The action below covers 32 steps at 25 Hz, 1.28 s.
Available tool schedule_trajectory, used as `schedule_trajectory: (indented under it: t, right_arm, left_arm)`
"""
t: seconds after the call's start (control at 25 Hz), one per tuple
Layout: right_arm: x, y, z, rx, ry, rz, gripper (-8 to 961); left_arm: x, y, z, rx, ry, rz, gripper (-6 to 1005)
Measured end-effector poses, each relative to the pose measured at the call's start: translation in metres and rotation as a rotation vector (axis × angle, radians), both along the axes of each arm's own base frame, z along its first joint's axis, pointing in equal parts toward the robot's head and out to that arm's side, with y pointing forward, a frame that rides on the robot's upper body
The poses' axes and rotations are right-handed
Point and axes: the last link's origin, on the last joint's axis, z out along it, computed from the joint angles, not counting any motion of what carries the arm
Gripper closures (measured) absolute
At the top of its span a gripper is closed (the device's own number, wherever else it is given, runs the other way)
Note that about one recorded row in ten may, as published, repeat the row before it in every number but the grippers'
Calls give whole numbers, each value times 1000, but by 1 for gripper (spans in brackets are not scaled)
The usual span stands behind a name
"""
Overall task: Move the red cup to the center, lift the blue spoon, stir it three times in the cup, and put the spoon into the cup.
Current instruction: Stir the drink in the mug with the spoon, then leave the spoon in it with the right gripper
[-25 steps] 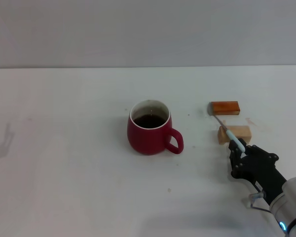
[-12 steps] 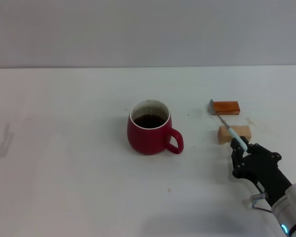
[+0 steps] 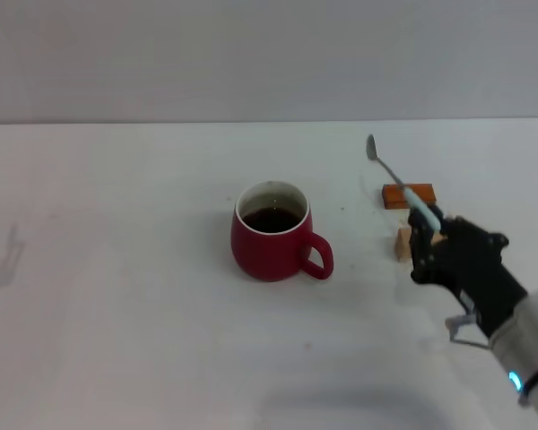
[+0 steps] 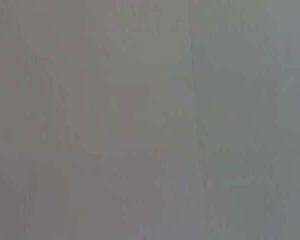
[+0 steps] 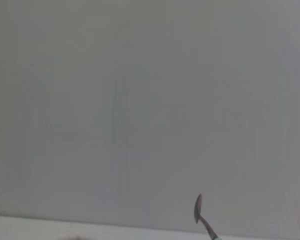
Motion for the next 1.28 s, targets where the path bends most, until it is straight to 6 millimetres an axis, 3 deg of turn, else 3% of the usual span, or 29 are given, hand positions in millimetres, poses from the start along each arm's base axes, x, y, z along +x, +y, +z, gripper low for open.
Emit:
schedule_trajectory:
  t: [0.12, 0.32, 0.44, 0.76, 1.28]
  right_arm:
    - [-14, 4, 12, -6, -20, 2, 824]
    - [-67, 28, 54, -105, -88, 30, 824]
    - [-85, 32, 64, -156, -126, 59, 824]
    - [-126, 43, 78, -298, -233, 34, 824]
    - [-174, 34, 86, -481, -394, 29, 825]
  left_arm:
    - [0, 0, 0, 0, 0, 0, 149]
    - [0, -1, 0, 0, 0, 2, 150]
    - [-1, -1, 0, 0, 0, 2, 150]
    - [1, 1, 0, 1, -1, -3, 149]
    - [3, 6, -1, -4, -1, -8, 149]
